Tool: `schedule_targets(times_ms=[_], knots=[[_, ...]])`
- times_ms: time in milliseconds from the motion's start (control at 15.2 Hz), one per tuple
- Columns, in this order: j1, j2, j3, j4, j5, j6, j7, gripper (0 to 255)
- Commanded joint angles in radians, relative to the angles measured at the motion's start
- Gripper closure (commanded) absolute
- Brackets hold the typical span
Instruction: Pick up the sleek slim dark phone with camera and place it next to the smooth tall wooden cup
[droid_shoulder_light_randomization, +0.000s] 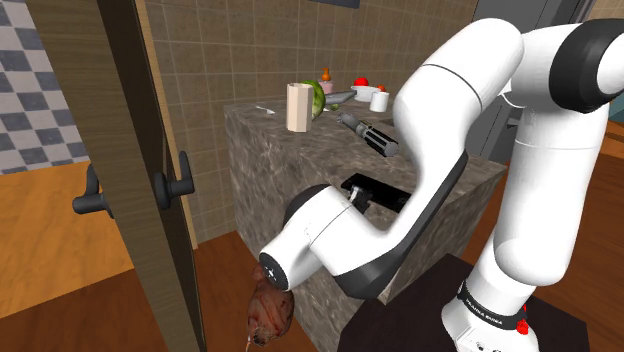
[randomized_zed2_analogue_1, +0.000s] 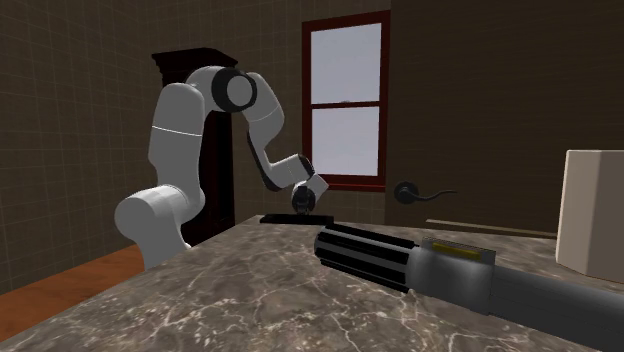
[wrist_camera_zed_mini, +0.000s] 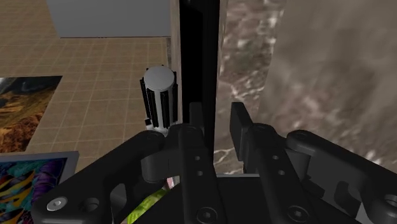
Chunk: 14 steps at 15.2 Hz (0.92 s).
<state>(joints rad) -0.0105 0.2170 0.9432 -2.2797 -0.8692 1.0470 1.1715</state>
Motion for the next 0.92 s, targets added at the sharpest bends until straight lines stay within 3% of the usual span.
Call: schedule_targets(times_ms=[0,858], knots=[[-0.012,-0.031,-0.004,-0.009,0.002,-0.031,-0.026,255],[-0.035,-0.237,0.009,0.007,0.009,-0.032,-0.239,255]])
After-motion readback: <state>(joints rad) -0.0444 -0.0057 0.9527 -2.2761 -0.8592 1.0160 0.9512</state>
